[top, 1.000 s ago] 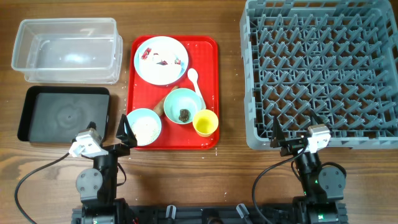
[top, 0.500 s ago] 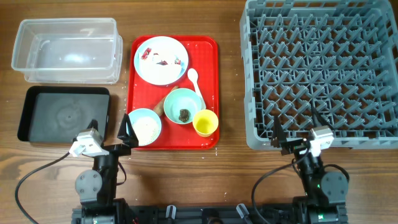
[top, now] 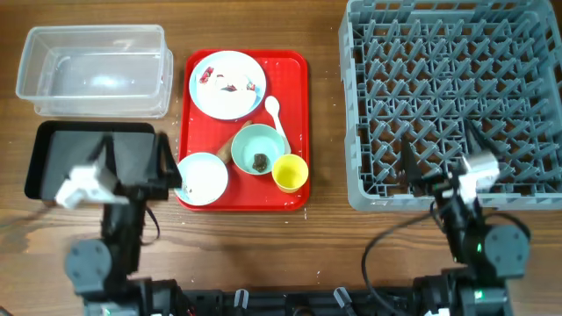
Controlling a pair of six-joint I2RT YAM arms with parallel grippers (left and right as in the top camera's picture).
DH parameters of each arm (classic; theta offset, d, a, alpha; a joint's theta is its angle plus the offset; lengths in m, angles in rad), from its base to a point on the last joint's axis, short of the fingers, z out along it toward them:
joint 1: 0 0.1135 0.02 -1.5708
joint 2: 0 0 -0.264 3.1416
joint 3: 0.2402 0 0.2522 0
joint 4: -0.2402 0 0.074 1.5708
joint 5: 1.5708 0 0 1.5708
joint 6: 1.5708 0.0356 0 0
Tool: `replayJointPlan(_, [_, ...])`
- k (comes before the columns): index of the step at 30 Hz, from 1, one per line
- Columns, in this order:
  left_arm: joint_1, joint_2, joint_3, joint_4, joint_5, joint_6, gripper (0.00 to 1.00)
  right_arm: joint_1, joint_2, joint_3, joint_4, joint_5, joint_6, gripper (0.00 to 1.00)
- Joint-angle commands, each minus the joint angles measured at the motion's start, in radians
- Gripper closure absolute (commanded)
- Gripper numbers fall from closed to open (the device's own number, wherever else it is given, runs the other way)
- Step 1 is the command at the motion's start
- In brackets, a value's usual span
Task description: Sort waste into correct bins and load items into the dishwasher rack
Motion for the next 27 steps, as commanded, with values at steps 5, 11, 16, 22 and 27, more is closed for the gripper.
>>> replayJointPlan(5, [-0.032, 0.645, 0.681, -0.422, 0.197, 0.021, 0.00, 0.002, 0.438, 0.443, -0.351, -0.114, -0.024, 0.00])
replayJointPlan(11, [-0.134, 1.210, 1.337, -1.072, -0.006, 0.021, 0.00, 0.002, 0.723, 0.803, -0.816, -0.114, -0.023, 0.00])
replayJointPlan(16, [-0.182, 1.433, 1.417, -1.168, -0.018, 0.024, 0.00, 0.002, 0.799, 0.827, -0.868, -0.268, -0.018, 0.00])
replayJointPlan(22, [-0.183, 1.558, 1.417, -1.145, 0.100, -0.007, 0.00, 0.002, 0.832, 0.826, -0.884, -0.303, 0.092, 0.00])
replayJointPlan(27, [-0.208, 1.607, 1.417, -1.046, -0.081, -0.420, 0.00, 0.002, 0.841, 0.826, -0.882, -0.295, 0.092, 0.00])
